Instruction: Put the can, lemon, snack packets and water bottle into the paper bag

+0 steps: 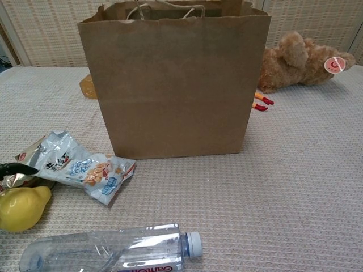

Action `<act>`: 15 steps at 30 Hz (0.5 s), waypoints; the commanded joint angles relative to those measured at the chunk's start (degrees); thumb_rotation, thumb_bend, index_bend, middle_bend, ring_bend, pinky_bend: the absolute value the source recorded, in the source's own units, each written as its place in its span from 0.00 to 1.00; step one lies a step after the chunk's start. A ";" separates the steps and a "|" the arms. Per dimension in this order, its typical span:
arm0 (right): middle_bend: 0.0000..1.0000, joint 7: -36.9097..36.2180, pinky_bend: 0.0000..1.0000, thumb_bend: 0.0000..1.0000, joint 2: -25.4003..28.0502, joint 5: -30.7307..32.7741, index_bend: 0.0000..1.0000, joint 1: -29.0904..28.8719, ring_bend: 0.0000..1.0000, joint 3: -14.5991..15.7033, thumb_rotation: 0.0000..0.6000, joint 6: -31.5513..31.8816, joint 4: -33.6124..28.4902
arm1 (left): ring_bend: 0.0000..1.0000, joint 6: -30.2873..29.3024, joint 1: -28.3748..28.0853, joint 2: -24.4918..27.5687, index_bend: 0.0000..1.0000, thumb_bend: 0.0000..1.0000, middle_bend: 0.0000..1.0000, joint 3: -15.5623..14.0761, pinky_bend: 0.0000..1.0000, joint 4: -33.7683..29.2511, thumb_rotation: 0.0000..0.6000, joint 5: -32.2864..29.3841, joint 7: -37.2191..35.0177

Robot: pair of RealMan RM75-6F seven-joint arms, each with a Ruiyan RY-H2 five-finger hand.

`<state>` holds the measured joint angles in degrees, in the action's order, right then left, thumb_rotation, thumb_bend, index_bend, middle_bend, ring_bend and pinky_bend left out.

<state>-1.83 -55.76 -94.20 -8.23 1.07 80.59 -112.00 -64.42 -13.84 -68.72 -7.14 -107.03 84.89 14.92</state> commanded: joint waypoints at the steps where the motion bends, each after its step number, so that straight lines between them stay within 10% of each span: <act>1: 0.00 -0.03 0.00 0.12 0.03 -0.08 0.00 0.02 0.00 -0.01 1.00 0.02 -0.03 | 0.00 -0.11 0.18 -0.29 0.00 0.36 0.00 -0.79 0.11 -0.21 1.00 0.83 0.12; 15: 0.00 0.52 0.00 0.12 -0.12 -0.25 0.00 -0.12 0.00 0.17 1.00 -0.77 -0.14 | 0.00 1.94 -1.51 -4.20 0.01 0.37 0.00 1.23 0.12 1.79 1.00 -2.26 2.55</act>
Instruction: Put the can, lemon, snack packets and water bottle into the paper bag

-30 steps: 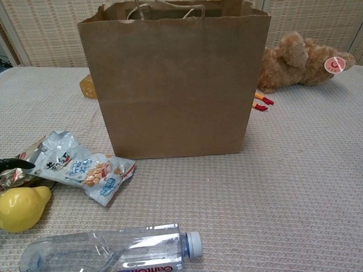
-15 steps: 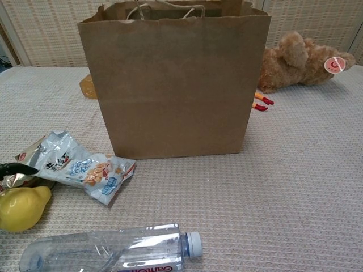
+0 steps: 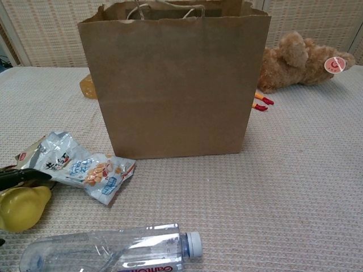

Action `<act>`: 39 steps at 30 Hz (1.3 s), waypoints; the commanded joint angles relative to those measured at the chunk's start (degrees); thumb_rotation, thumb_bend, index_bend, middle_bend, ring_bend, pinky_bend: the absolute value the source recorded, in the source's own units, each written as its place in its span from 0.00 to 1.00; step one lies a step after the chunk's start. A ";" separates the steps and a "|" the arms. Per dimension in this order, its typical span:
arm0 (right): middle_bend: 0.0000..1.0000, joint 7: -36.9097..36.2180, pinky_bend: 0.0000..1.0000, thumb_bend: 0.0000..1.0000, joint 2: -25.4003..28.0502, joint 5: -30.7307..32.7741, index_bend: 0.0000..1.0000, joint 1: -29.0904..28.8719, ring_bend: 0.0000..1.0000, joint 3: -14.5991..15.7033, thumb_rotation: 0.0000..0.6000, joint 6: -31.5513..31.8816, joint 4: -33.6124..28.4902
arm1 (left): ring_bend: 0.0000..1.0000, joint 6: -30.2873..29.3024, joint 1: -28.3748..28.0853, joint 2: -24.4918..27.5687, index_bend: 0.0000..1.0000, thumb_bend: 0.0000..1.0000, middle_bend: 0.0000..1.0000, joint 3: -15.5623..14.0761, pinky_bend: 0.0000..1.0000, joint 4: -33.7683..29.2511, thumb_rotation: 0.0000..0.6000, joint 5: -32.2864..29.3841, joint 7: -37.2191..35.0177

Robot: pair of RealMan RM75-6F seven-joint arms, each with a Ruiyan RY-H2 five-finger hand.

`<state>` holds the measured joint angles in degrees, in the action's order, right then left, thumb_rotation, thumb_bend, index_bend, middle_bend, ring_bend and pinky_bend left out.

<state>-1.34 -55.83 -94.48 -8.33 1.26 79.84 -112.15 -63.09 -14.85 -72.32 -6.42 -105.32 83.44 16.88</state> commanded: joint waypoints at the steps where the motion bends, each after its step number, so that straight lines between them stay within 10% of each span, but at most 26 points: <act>1: 0.00 0.07 0.00 0.12 -0.09 0.09 0.00 -0.03 0.00 -0.05 1.00 -0.07 0.00 | 0.00 0.86 -0.68 -0.87 0.02 0.37 0.00 0.62 0.12 0.14 1.00 -1.12 0.82; 14: 0.00 -0.26 0.00 0.12 -0.08 0.37 0.00 0.00 0.00 -0.09 1.00 -0.28 0.16 | 0.03 2.69 -2.78 -4.69 0.07 0.38 0.02 2.82 0.18 2.83 1.00 -6.04 3.76; 25: 0.00 -0.48 0.00 0.12 -0.25 0.45 0.00 0.00 0.00 -0.15 1.00 -0.34 0.40 | 0.50 -1.51 -2.04 -6.46 0.55 0.57 0.55 3.68 0.62 3.85 1.00 -7.03 6.61; 39: 0.00 -1.72 0.00 0.12 0.00 0.23 0.00 -0.03 0.00 -0.11 1.00 -0.31 0.64 | 0.50 -8.44 -0.75 4.79 0.56 0.57 0.56 6.77 0.62 -9.83 1.00 -7.64 5.25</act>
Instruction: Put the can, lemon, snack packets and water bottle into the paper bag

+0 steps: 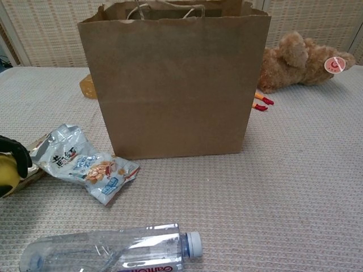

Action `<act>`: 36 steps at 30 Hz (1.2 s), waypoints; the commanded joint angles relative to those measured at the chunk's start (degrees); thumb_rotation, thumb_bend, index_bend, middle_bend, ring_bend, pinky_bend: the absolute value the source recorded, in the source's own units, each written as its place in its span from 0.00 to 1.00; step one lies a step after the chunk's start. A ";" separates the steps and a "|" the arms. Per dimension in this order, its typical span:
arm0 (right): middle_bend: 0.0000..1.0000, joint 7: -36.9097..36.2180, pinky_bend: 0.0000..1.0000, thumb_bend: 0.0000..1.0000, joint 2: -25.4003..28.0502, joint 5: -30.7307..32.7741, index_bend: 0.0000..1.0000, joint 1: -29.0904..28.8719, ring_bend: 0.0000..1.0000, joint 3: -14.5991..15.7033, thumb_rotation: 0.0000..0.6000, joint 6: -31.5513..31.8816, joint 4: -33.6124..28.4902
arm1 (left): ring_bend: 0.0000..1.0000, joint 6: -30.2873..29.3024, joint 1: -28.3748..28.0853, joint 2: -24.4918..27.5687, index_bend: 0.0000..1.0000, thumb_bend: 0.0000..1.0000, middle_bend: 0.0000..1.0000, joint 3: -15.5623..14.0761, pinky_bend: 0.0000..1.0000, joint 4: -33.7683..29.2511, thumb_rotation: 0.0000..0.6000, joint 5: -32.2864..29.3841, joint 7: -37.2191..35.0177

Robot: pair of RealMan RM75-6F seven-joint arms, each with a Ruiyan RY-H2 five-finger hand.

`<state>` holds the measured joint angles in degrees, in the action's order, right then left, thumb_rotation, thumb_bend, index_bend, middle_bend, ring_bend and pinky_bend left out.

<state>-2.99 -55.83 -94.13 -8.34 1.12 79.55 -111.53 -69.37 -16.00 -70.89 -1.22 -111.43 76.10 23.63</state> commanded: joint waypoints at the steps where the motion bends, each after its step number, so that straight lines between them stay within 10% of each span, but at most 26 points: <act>1: 0.00 -0.06 0.00 0.12 0.02 -0.22 0.00 -0.04 0.00 0.08 1.00 -0.06 0.02 | 0.50 -2.54 0.26 4.21 0.56 0.57 0.56 2.34 0.62 -4.57 1.00 -0.58 -2.11; 14: 0.00 1.16 0.00 0.12 -0.51 -0.02 0.00 -0.34 0.00 0.02 1.00 -0.73 -0.10 | 0.50 -0.76 -8.76 12.45 0.56 0.57 0.55 18.25 0.62 -9.30 1.00 -13.38 -6.39; 25: 0.00 0.77 0.00 0.12 -0.59 1.43 0.00 -0.70 0.00 -0.56 1.00 -1.26 0.11 | 0.50 2.02 -22.96 7.26 0.56 0.57 0.55 29.43 0.61 -9.95 1.00 -26.11 -4.79; 36: 0.00 0.04 0.00 0.12 -0.71 3.59 0.00 -1.24 0.00 -1.13 1.00 -2.48 1.36 | 0.50 3.24 -34.72 0.06 0.56 0.57 0.55 30.94 0.61 -9.85 1.00 -33.78 -0.57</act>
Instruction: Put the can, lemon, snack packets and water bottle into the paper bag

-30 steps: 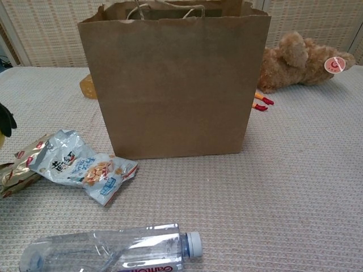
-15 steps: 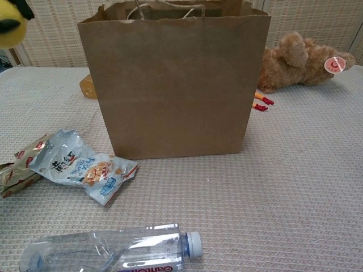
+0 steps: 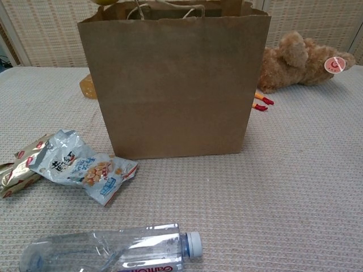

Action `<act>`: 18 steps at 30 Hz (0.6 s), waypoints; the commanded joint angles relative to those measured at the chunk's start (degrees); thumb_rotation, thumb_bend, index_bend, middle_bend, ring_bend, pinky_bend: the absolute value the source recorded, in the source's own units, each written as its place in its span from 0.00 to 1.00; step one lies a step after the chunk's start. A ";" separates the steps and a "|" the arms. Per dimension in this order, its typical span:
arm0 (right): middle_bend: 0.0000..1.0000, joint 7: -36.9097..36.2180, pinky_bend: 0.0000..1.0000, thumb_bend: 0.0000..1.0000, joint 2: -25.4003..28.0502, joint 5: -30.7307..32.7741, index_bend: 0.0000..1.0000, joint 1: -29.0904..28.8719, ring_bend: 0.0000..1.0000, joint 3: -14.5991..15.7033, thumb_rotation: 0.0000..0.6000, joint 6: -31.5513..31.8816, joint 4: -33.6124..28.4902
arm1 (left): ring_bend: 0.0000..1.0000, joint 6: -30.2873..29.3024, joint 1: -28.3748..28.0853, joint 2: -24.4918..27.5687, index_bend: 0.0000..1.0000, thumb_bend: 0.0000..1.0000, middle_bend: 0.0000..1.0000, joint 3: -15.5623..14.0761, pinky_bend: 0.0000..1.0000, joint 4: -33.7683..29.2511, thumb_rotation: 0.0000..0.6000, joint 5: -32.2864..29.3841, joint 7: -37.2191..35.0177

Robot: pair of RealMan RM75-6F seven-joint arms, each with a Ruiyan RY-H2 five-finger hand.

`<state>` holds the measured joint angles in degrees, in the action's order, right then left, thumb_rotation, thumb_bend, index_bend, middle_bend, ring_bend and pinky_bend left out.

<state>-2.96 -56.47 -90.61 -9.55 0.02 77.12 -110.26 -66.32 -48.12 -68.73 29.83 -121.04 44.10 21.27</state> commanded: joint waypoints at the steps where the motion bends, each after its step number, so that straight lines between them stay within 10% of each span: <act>1: 0.00 0.03 0.00 0.12 -0.09 0.08 0.00 -0.03 0.00 -0.03 1.00 -0.07 0.13 | 0.50 0.06 -3.38 -2.73 0.56 0.57 0.55 -0.32 0.61 -0.22 1.00 -2.02 2.28; 13: 0.00 -0.85 0.00 0.12 0.13 0.20 0.00 -0.03 0.00 0.09 1.00 -0.23 0.30 | 0.47 0.00 -9.51 -8.15 0.49 0.54 0.52 -2.05 0.58 4.28 1.00 -3.14 3.46; 18: 0.00 -0.82 0.00 0.12 0.13 0.29 0.00 -0.12 0.00 0.10 1.00 -0.45 0.26 | 0.19 1.58 -10.52 -7.46 0.23 0.43 0.25 -2.96 0.31 4.81 1.00 -3.85 3.53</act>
<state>-3.78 -56.34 -90.32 -9.67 0.11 76.68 -109.99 -64.88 -58.46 -76.39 27.06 -116.25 40.42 24.80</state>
